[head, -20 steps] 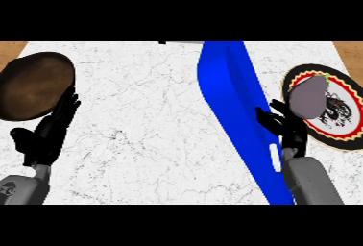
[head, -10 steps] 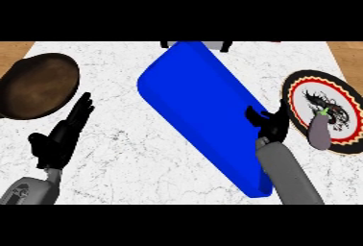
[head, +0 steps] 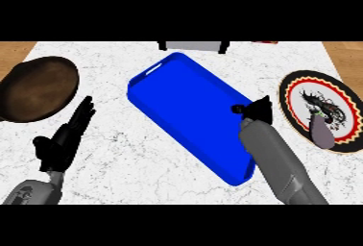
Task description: Pick the eggplant from the tray and place it in the plate
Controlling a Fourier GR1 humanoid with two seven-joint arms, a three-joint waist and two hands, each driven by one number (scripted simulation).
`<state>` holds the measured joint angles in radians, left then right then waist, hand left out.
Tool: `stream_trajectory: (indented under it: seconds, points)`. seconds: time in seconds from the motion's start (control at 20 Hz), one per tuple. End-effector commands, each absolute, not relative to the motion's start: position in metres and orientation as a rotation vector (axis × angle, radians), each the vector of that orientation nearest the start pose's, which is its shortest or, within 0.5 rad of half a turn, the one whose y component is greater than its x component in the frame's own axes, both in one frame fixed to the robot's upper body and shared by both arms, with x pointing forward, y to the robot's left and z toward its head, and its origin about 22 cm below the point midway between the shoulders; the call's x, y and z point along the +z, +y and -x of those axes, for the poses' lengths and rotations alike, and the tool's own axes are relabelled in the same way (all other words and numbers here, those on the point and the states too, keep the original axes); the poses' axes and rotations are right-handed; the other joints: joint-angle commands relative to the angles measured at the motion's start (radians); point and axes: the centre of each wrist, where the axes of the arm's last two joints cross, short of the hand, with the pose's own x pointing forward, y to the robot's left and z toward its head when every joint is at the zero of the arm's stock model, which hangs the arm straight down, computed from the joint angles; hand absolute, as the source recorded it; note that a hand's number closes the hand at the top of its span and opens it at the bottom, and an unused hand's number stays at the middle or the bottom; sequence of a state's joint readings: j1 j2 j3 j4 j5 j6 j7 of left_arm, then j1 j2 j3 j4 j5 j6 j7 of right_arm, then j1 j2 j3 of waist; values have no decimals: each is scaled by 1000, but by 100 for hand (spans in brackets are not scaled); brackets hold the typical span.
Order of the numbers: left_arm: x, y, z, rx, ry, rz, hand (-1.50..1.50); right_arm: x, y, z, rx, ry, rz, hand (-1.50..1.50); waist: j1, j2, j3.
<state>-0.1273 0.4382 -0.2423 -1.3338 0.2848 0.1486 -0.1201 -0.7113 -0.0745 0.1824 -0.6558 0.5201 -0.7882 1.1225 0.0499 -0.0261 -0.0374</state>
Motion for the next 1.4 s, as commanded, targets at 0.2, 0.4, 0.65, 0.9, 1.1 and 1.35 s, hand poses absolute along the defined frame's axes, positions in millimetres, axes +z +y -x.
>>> stream_trajectory:
  seconds: [0.2,0.4,0.65,0.9,1.1,1.35]
  points:
    - [-7,296,-267,-174,-1508,-121,0,39,-95,-417,9,-188,751,-150,-16,19,30]
    - [-17,293,-260,-171,-1514,-142,0,39,-96,-425,30,-76,703,-150,-11,16,31]
    - [-20,298,-258,-175,-1512,-144,0,48,-91,-435,50,13,706,-150,-25,16,32]
    - [-16,295,-269,-162,-1514,-137,0,43,-94,-436,101,129,670,-150,-24,18,34]
    - [-26,292,-261,-171,-1514,-139,0,48,-92,-438,108,158,639,-150,-27,18,34]
    - [-16,306,-262,-161,-1521,-153,0,37,-97,-434,130,191,646,-150,-34,21,36]
